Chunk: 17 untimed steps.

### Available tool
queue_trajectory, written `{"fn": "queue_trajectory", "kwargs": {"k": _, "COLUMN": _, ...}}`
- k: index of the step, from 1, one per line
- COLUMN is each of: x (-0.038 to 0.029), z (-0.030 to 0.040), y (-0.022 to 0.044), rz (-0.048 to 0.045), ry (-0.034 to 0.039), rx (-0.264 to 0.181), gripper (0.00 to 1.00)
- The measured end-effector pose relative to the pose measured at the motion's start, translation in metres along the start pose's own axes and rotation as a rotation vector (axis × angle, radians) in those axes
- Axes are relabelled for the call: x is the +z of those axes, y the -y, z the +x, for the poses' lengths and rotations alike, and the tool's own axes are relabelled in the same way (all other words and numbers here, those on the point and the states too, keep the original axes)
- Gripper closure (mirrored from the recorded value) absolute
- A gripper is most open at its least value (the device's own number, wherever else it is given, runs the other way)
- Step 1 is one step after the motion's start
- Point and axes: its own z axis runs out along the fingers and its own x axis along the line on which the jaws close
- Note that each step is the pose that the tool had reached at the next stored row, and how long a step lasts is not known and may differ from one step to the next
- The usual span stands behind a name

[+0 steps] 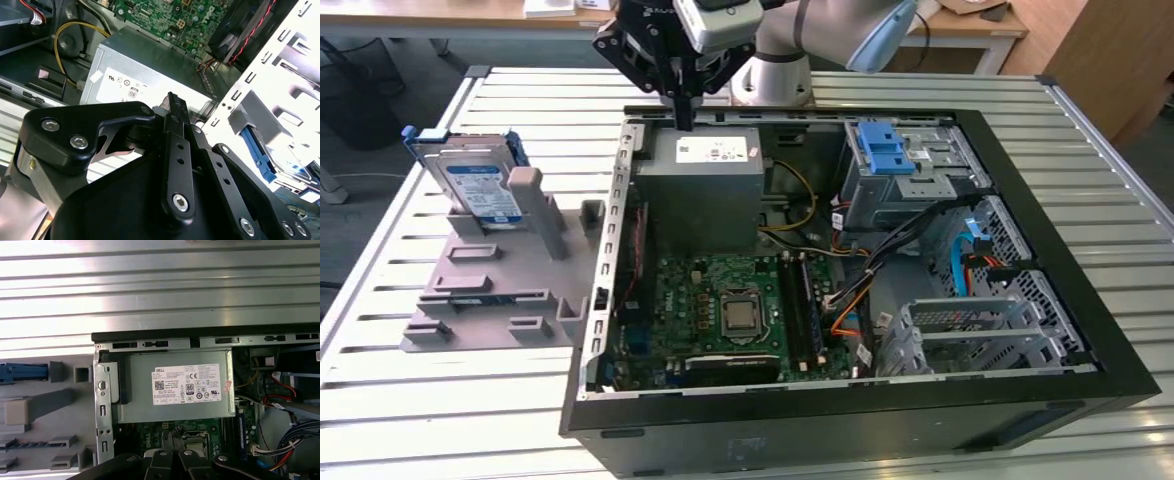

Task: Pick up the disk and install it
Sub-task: 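Reach for the disk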

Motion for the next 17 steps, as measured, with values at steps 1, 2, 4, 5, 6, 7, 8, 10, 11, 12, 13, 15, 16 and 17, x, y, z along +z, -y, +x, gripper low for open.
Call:
{"fn": "queue_trajectory", "kwargs": {"k": 1, "x": 0.0000, "z": 0.0001, "y": 0.0000, "rz": 0.0000, "ry": 0.0000, "rx": 0.000, "gripper": 0.89}}
{"fn": "queue_trajectory", "kwargs": {"k": 2, "x": 0.0001, "z": 0.0006, "y": 0.0001, "rz": 0.0000, "ry": 0.0001, "rx": 0.000, "gripper": 0.89}}
{"fn": "queue_trajectory", "kwargs": {"k": 4, "x": 0.0001, "z": 0.0012, "y": 0.0001, "rz": 0.0000, "ry": 0.0001, "rx": 0.000, "gripper": 0.89}}
{"fn": "queue_trajectory", "kwargs": {"k": 5, "x": 0.0001, "z": 0.0013, "y": 0.0001, "rz": 0.0000, "ry": 0.0000, "rx": 0.000, "gripper": 0.89}}
{"fn": "queue_trajectory", "kwargs": {"k": 6, "x": 0.0001, "z": 0.0014, "y": 0.0001, "rz": 0.0000, "ry": 0.0000, "rx": 0.000, "gripper": 0.89}}
{"fn": "queue_trajectory", "kwargs": {"k": 7, "x": 0.0001, "z": 0.0015, "y": 0.0001, "rz": 0.0000, "ry": 0.0000, "rx": 0.000, "gripper": 0.89}}
{"fn": "queue_trajectory", "kwargs": {"k": 8, "x": 0.0002, "z": 0.0017, "y": 0.0001, "rz": 0.0000, "ry": 0.0000, "rx": 0.000, "gripper": 0.89}}
{"fn": "queue_trajectory", "kwargs": {"k": 10, "x": 0.0002, "z": 0.0019, "y": 0.0002, "rz": 0.0000, "ry": 0.0000, "rx": 0.000, "gripper": 0.89}}
{"fn": "queue_trajectory", "kwargs": {"k": 11, "x": 0.0002, "z": 0.0021, "y": 0.0002, "rz": -0.0001, "ry": 0.0001, "rx": 0.000, "gripper": 0.89}}
{"fn": "queue_trajectory", "kwargs": {"k": 12, "x": 0.0002, "z": 0.0024, "y": 0.0002, "rz": 0.0000, "ry": 0.0001, "rx": 0.000, "gripper": 0.89}}
{"fn": "queue_trajectory", "kwargs": {"k": 13, "x": 0.0002, "z": 0.0026, "y": 0.0002, "rz": -0.0001, "ry": 0.0000, "rx": 0.000, "gripper": 0.89}}
{"fn": "queue_trajectory", "kwargs": {"k": 15, "x": 0.0003, "z": 0.0029, "y": 0.0002, "rz": 0.0000, "ry": 0.0000, "rx": 0.000, "gripper": 0.89}}
{"fn": "queue_trajectory", "kwargs": {"k": 16, "x": 0.0003, "z": 0.0030, "y": 0.0002, "rz": 0.0000, "ry": 0.0001, "rx": 0.000, "gripper": 0.89}}
{"fn": "queue_trajectory", "kwargs": {"k": 17, "x": 0.0003, "z": 0.0032, "y": 0.0003, "rz": 0.0000, "ry": 0.0000, "rx": 0.000, "gripper": 0.89}}
